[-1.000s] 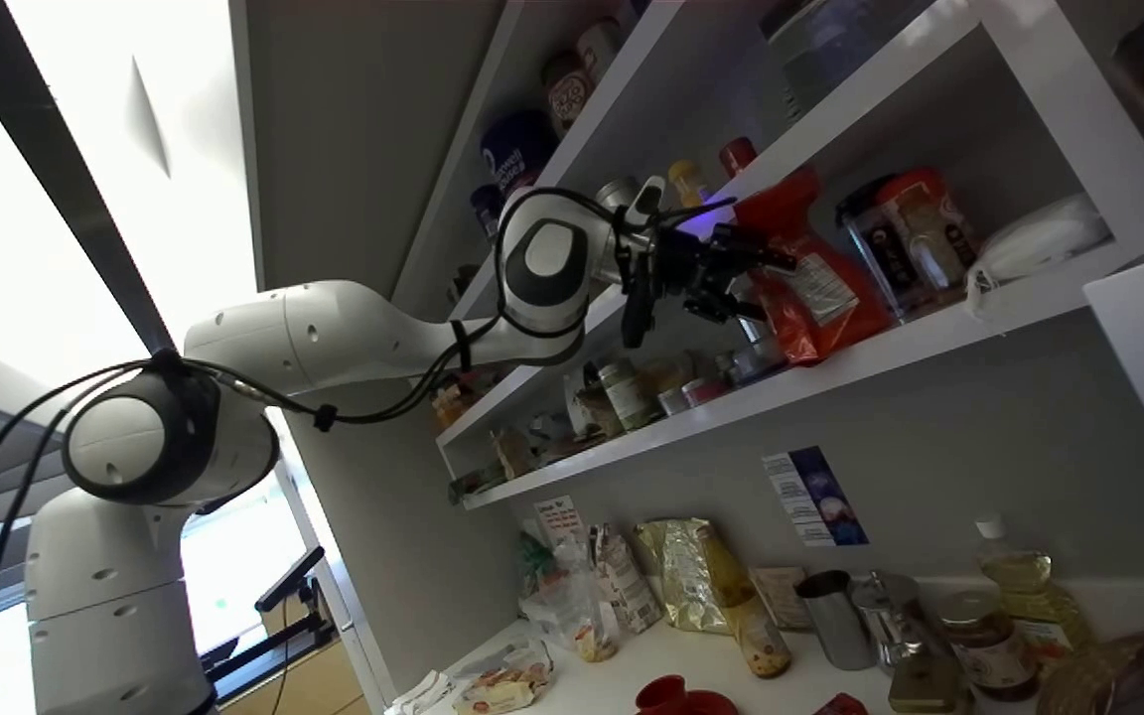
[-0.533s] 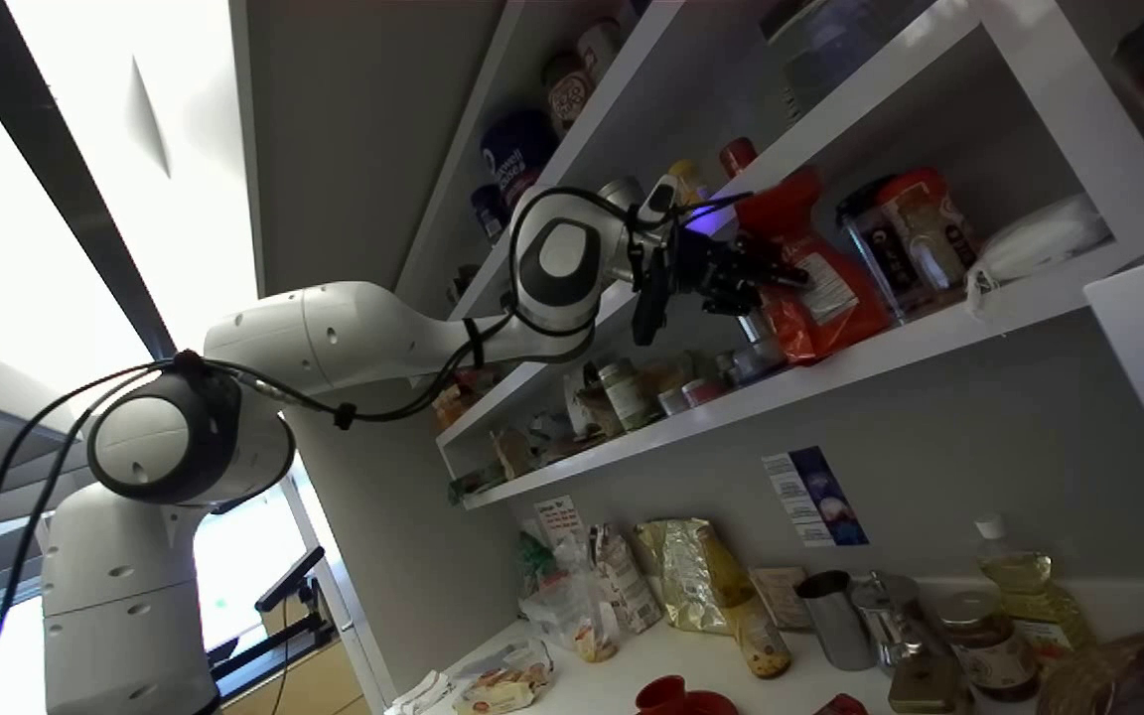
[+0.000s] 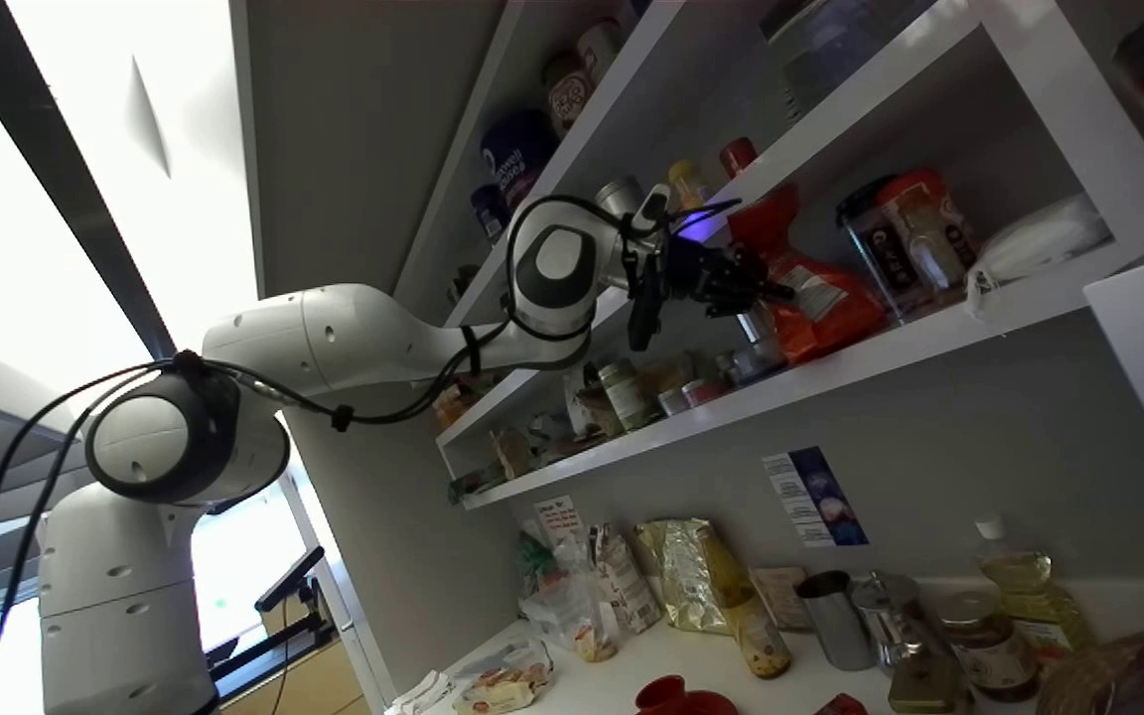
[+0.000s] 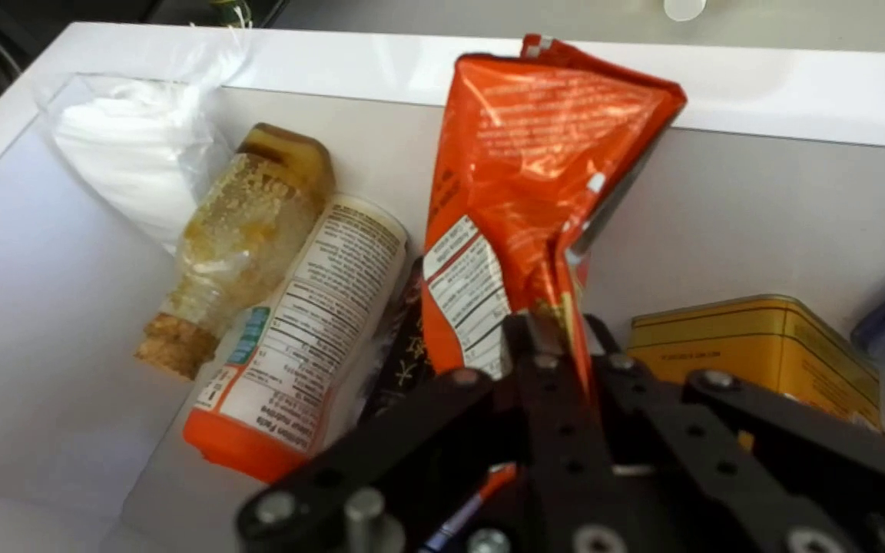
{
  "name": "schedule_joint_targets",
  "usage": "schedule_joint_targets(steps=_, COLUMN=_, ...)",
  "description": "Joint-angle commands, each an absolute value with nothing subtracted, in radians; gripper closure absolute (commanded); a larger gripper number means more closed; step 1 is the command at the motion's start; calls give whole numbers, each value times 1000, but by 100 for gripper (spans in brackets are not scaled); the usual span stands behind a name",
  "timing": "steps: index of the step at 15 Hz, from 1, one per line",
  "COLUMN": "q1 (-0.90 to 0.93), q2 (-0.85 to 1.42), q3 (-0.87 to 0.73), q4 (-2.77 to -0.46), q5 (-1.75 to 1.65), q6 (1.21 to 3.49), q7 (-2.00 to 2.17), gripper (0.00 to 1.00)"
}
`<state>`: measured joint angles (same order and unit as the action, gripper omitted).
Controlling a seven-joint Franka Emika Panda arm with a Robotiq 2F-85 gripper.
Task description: Remove the orange packet from the shelf
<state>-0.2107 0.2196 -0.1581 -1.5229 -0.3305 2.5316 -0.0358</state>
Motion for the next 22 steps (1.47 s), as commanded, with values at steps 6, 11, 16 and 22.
schedule_joint_targets(steps=6, q1=-108, q2=-110, q3=-141, q4=-1930, q5=-726, q6=2540, q7=366, gripper=99)
schedule_joint_targets(steps=11, q1=-119, q2=-356, q3=-43, q4=-2187, q5=-837, q6=2505, q7=504, gripper=99)
schedule_joint_targets(steps=16, q1=-74, q2=-524, q3=23, q4=-2390, q5=-727, q6=2551, q7=435, gripper=99)
schedule_joint_targets(steps=22, q1=76, q2=-479, q3=115, q4=-2498, q5=-420, q6=2676, q7=290, gripper=99)
